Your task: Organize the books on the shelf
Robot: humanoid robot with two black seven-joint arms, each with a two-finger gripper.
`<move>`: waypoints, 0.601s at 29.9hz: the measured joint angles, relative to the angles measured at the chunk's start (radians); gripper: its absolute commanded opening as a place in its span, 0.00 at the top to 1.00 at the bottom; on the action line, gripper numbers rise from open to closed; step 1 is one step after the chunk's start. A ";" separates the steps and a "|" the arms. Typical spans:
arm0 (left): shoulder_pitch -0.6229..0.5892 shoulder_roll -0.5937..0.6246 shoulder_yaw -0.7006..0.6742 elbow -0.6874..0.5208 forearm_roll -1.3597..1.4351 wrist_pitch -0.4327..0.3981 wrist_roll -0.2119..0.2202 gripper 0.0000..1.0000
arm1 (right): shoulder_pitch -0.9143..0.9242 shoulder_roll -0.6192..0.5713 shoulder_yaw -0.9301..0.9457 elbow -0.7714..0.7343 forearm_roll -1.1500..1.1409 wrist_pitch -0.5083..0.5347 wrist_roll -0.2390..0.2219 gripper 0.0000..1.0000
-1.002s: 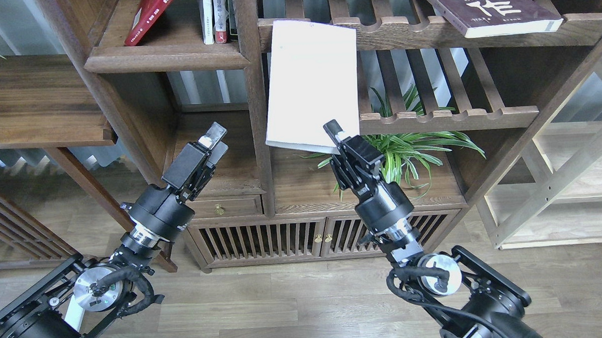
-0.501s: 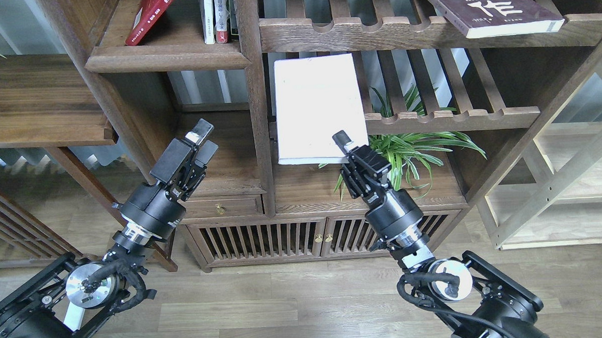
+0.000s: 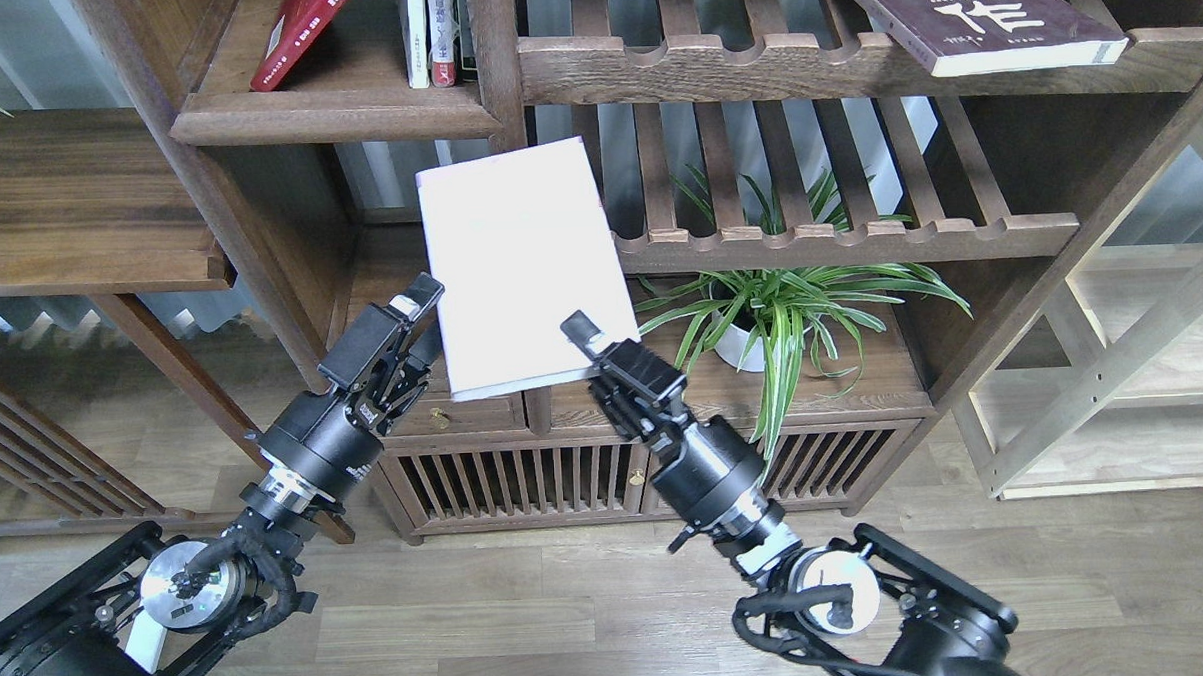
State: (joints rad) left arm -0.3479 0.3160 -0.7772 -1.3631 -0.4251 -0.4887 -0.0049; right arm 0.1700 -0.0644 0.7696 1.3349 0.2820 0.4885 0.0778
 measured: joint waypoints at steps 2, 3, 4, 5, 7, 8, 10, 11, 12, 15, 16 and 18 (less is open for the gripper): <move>0.000 0.018 0.001 -0.001 -0.016 0.000 0.008 0.02 | -0.007 0.006 -0.007 0.000 -0.014 0.000 0.000 1.00; 0.000 0.028 0.002 -0.005 -0.021 0.000 0.017 0.03 | -0.009 0.008 -0.013 0.000 -0.020 0.000 0.000 1.00; 0.002 0.036 0.002 -0.007 -0.025 0.000 0.027 0.03 | -0.011 0.008 -0.020 0.000 -0.024 0.000 0.000 1.00; 0.003 0.045 0.002 -0.009 -0.028 0.000 0.039 0.03 | -0.012 0.009 -0.025 0.000 -0.026 0.000 0.000 1.00; 0.005 0.056 0.002 -0.012 -0.037 0.000 0.059 0.04 | -0.013 0.009 -0.032 0.000 -0.029 0.000 0.000 1.00; 0.005 0.062 0.002 -0.013 -0.044 0.000 0.067 0.04 | -0.014 0.009 -0.033 -0.001 -0.030 0.000 0.000 1.00; 0.005 0.078 -0.001 -0.018 -0.056 0.000 0.080 0.05 | -0.018 0.009 -0.038 -0.003 -0.032 0.000 0.000 1.00; 0.005 0.088 -0.001 -0.022 -0.061 0.000 0.088 0.06 | -0.019 0.009 -0.042 -0.003 -0.033 0.000 -0.001 1.00; 0.006 0.098 -0.001 -0.027 -0.063 0.000 0.098 0.06 | -0.021 0.009 -0.048 -0.004 -0.034 0.000 -0.001 1.00; 0.007 0.128 -0.001 -0.038 -0.075 0.000 0.131 0.08 | -0.026 0.008 -0.064 -0.008 -0.036 0.000 -0.002 1.00; 0.008 0.138 -0.001 -0.042 -0.085 0.000 0.141 0.09 | -0.027 0.006 -0.068 -0.010 -0.037 0.000 -0.002 1.00; 0.009 0.159 0.003 -0.049 -0.108 0.000 0.160 0.13 | -0.030 0.003 -0.071 -0.014 -0.040 0.000 -0.004 1.00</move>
State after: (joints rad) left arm -0.3389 0.4748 -0.7741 -1.4117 -0.5326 -0.4887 0.1556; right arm 0.1403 -0.0609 0.6984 1.3211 0.2421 0.4886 0.0737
